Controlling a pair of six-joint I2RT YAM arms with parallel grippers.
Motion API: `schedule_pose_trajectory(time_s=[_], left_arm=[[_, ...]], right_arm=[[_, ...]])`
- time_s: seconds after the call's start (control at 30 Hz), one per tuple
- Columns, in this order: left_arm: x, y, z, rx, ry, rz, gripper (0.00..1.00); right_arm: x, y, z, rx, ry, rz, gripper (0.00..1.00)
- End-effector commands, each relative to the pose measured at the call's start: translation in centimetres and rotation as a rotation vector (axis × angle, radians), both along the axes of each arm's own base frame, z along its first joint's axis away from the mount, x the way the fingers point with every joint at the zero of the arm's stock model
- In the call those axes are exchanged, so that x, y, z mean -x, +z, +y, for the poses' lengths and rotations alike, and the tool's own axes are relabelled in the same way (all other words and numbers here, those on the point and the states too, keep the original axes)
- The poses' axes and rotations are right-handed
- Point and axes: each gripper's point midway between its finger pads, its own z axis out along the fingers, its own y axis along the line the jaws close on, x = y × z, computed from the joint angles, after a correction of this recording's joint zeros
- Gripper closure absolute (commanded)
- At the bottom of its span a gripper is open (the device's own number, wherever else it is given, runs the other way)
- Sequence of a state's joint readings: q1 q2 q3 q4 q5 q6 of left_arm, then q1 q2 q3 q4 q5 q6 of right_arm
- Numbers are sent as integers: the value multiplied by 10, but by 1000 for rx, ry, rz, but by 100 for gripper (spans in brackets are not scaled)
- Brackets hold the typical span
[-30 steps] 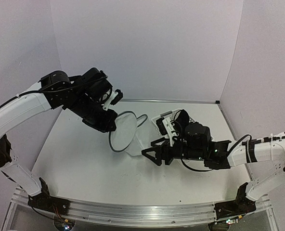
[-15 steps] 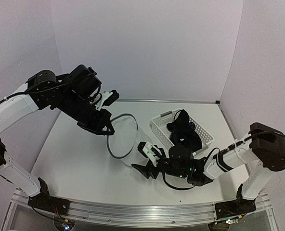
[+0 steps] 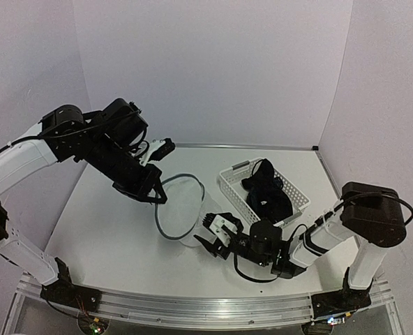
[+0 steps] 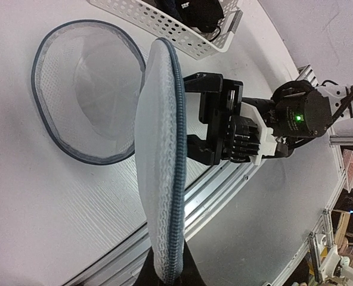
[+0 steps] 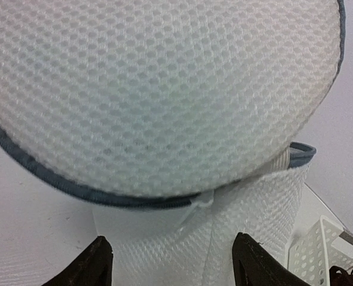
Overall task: Unzip the laundry bag and remove the bra
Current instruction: Hold the laundry bag at the center of the board.
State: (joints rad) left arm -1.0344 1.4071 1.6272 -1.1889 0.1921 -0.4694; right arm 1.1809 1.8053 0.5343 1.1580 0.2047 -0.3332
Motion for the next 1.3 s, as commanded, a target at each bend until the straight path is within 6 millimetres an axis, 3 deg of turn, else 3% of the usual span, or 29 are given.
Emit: schedule_pose_trajectory(time_s=[0.0, 0.17, 0.53, 0.7, 0.93, 1.13, 1.27], left_arm=[[4, 13, 0, 39, -33, -24, 100], [7, 13, -3, 43, -61, -14, 100], [12, 14, -5, 55, -91, 2, 100], [16, 16, -5, 67, -102, 11, 100], [15, 17, -7, 71, -109, 9, 100], [6, 15, -3, 58, -109, -21, 100], [-23, 10, 21, 116, -58, 22, 100]], right_arm=[[1, 30, -10, -83, -31, -55, 31], [-6, 21, -18, -46, -84, -80, 31], [-17, -1, -13, -48, -141, -59, 37], [-18, -11, -11, -51, -141, -42, 53], [-15, -6, -14, -77, -133, -36, 97], [1, -3, -19, -102, -54, -10, 100], [20, -5, -22, -115, 42, 14, 100]])
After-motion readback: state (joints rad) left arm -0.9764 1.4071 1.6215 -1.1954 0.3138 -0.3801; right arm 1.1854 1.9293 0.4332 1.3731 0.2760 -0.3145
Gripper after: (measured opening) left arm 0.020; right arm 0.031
